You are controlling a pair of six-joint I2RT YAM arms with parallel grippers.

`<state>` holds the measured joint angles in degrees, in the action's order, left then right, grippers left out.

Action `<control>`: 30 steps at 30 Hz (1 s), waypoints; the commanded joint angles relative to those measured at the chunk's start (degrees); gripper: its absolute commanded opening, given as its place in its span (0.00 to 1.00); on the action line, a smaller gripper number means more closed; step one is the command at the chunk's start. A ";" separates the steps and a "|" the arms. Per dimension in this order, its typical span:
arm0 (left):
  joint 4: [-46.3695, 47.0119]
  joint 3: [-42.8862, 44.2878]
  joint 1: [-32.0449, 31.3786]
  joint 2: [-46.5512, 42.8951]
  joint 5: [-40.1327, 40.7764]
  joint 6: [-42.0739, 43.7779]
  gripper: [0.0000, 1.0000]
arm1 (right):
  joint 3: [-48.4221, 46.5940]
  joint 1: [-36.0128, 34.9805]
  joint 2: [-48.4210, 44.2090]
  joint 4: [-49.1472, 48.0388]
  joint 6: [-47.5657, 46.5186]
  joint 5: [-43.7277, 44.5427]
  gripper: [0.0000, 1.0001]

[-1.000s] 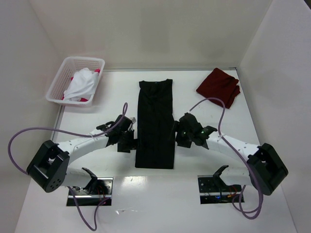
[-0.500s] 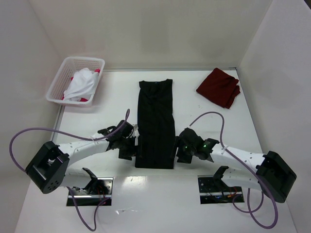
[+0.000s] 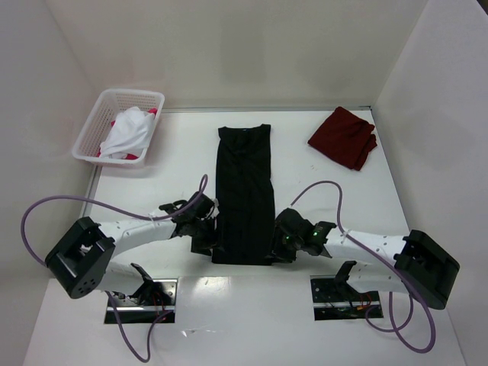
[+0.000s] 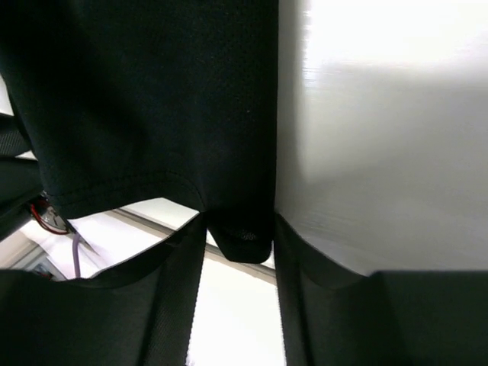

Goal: Fold and stack the t-shirts
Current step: Grab the bottom of the folded rectangular tshirt with both arms, then fold the folded rectangular tshirt in 1/3 of the way

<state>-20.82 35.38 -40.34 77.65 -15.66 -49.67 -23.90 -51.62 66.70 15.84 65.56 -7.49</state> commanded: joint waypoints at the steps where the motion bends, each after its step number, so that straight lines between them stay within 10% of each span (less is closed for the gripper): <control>1: 0.34 -0.75 -0.27 2.33 2.21 -1.39 0.70 | -0.53 -0.59 0.11 -1.07 1.32 0.72 0.41; 12: -1.23 -0.75 -0.27 2.33 2.21 -1.92 0.01 | -1.06 -0.59 -0.77 -0.03 1.85 1.33 0.07; 30: -12.93 14.89 1.38 -9.71 3.00 1.24 0.00 | -17.58 1.86 -7.11 10.70 -2.26 7.84 0.00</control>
<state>-31.24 46.59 -40.18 68.66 -13.43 -50.63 -37.60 -51.18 60.64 23.81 66.15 -2.83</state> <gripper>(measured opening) 0.006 0.008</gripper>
